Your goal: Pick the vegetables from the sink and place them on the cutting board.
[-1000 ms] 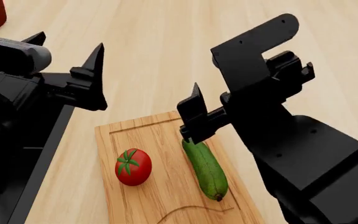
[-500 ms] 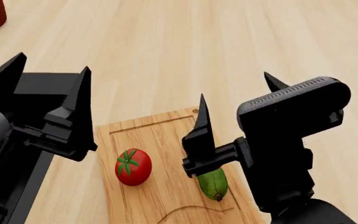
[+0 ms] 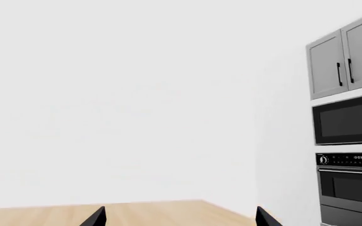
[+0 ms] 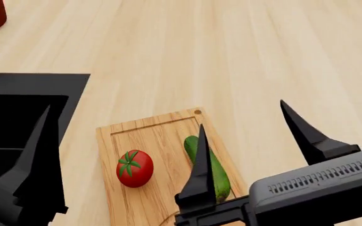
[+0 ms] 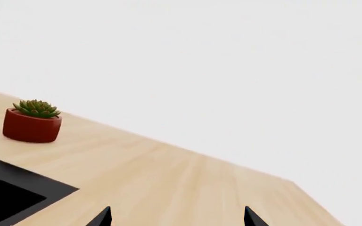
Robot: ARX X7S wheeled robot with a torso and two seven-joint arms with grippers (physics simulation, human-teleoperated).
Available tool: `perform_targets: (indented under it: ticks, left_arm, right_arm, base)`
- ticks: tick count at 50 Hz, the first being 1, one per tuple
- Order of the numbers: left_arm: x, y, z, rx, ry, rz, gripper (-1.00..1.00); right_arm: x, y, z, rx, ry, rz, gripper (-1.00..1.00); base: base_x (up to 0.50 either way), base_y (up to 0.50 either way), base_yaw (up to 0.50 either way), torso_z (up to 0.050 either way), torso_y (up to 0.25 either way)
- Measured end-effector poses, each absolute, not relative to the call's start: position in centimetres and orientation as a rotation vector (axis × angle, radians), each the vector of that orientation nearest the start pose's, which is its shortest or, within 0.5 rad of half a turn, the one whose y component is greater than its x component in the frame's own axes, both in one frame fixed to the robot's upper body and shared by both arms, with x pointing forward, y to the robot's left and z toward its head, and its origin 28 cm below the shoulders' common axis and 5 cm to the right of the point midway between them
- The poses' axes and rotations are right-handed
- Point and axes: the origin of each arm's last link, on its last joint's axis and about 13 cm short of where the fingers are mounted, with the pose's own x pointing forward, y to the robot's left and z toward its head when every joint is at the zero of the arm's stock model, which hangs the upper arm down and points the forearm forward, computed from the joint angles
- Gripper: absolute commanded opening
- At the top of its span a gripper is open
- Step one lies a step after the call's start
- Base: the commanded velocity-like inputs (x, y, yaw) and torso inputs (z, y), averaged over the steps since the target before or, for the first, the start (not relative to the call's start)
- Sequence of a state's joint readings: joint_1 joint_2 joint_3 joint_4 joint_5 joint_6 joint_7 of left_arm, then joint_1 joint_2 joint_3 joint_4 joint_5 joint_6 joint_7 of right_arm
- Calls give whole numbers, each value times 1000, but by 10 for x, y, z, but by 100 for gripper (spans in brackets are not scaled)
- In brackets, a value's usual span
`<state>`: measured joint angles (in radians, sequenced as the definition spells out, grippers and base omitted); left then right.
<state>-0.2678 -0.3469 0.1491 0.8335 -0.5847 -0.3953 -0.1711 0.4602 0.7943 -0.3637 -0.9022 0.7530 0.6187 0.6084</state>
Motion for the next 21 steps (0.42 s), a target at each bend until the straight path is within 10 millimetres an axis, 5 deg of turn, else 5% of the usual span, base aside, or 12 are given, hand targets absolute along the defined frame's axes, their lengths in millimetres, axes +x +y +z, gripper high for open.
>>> perform_targets:
  ticks: [21]
  left_arm:
    - [160,200,207,-171,-639,-443,100]
  right_arm:
    - [164,-113,220,-196,-438,145,100]
  base:
    - [0,0,0,0,0]
